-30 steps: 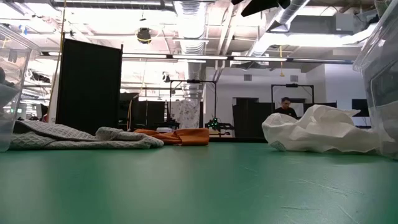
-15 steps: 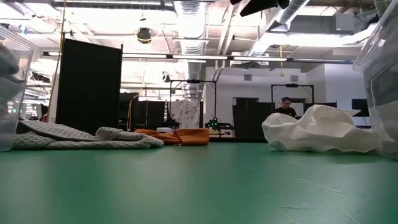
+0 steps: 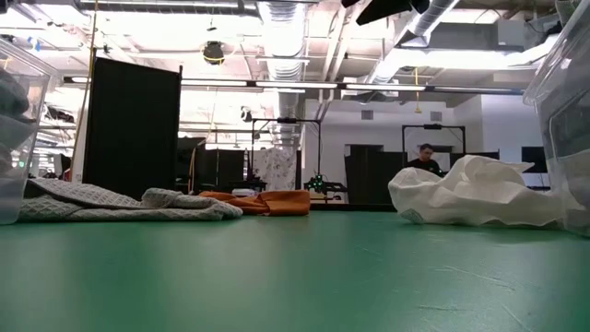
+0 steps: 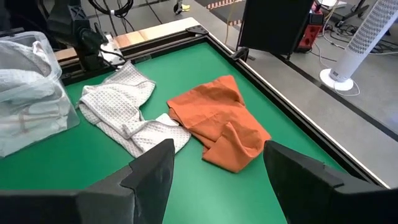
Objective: Sort towels by color in basket
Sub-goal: Put the brown towel into the right transparent bin
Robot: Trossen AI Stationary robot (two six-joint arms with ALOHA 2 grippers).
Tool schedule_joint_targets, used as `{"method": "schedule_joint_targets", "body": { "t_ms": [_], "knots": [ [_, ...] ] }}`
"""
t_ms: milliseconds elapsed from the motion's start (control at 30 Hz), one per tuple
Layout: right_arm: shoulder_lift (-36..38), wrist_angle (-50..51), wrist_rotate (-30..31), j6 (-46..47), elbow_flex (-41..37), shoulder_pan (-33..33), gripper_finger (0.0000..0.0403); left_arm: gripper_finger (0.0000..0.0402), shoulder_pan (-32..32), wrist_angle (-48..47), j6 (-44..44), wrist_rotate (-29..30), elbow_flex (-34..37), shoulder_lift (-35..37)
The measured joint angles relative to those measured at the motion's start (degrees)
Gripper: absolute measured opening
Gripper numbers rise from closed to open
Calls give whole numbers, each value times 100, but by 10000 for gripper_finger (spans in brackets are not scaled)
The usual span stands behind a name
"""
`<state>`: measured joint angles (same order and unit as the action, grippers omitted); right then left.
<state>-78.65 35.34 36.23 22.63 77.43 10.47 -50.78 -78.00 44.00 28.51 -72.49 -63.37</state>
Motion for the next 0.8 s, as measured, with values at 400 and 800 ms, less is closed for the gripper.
{"method": "schedule_joint_targets", "body": {
  "t_ms": [400, 800],
  "knots": [
    [-1023, 128, -52, -17, -1, -77, 276, 203, 3002, 2159, -2675, -267, 1019, 260],
    [-429, 1469, 20, 710, -3, 102, 276, 203, 5893, 3806, -4984, -2258, 1471, -815]
  ]
}}
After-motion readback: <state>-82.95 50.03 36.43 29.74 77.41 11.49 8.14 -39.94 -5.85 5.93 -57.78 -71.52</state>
